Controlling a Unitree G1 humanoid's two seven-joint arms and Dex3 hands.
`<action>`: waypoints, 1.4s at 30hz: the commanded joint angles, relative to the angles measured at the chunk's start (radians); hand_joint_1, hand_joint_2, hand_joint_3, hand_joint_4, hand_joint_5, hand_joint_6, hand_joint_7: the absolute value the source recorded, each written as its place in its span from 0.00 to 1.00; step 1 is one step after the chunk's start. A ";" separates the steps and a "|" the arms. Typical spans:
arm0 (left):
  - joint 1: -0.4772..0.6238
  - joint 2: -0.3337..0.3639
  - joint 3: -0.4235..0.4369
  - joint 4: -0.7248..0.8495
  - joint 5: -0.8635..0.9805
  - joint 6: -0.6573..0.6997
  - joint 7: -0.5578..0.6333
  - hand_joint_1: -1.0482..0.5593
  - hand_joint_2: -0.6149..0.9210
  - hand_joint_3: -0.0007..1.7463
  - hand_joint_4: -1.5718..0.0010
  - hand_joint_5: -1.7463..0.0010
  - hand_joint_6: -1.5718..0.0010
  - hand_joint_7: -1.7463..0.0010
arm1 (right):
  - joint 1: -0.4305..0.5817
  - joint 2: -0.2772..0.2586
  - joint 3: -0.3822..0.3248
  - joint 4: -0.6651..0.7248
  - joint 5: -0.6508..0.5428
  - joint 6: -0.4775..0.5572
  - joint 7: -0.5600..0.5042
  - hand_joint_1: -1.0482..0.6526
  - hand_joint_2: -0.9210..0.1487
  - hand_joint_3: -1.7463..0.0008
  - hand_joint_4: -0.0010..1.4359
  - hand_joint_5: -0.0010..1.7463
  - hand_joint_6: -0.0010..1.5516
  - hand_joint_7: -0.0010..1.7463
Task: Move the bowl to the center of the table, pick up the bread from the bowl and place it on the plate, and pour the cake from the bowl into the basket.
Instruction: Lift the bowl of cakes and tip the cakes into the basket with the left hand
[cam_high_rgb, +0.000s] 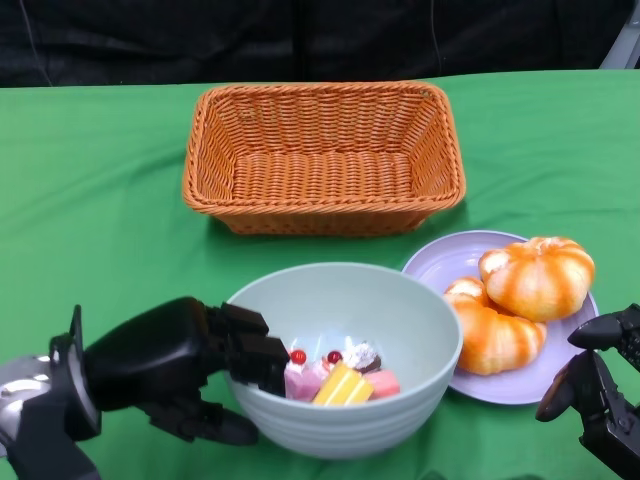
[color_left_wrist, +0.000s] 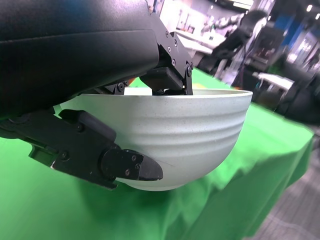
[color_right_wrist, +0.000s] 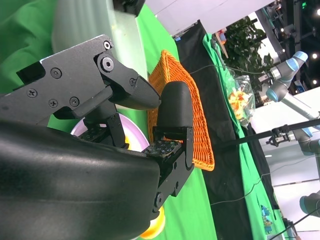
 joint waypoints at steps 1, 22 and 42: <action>0.036 0.054 -0.035 -0.119 -0.283 0.063 -0.183 0.53 0.86 0.52 0.54 0.00 0.56 0.19 | -0.007 -0.006 -0.012 0.005 0.011 0.014 -0.007 0.57 0.23 0.41 0.43 1.00 0.38 0.84; -0.063 -0.322 0.368 -0.382 -0.784 0.864 -0.729 0.58 0.80 0.64 0.51 0.00 0.57 0.12 | -0.048 -0.014 -0.027 0.072 0.025 0.044 0.013 0.58 0.21 0.44 0.44 1.00 0.36 0.86; -0.510 -0.664 0.763 0.078 -0.816 1.378 -0.625 0.55 0.80 0.60 0.49 0.00 0.48 0.19 | -0.089 -0.012 -0.041 0.169 -0.016 0.012 0.032 0.59 0.20 0.43 0.43 1.00 0.33 0.89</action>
